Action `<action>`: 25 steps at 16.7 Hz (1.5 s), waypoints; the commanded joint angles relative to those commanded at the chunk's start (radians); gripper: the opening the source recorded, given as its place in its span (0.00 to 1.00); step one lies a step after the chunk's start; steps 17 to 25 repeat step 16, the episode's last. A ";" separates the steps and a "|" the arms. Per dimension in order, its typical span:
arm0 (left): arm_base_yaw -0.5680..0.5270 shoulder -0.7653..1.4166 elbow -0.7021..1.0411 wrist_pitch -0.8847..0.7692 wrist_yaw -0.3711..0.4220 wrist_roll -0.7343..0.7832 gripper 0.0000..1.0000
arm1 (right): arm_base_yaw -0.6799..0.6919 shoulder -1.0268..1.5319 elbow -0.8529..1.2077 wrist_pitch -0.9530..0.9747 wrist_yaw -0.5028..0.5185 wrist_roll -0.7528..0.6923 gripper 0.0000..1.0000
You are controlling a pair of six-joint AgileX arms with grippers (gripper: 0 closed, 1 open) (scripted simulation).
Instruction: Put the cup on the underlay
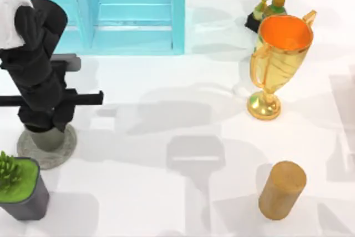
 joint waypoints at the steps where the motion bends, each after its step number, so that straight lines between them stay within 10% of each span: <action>1: 0.000 0.000 0.000 0.000 0.000 0.000 0.30 | 0.000 0.000 0.000 0.000 0.000 0.000 1.00; 10: 0.000 0.000 0.000 0.000 0.000 0.000 0.98 | 0.000 0.000 0.000 0.000 0.000 0.000 1.00; 25: 0.000 0.000 0.000 0.000 0.000 0.000 1.00 | 0.000 0.000 0.000 0.000 0.000 0.000 1.00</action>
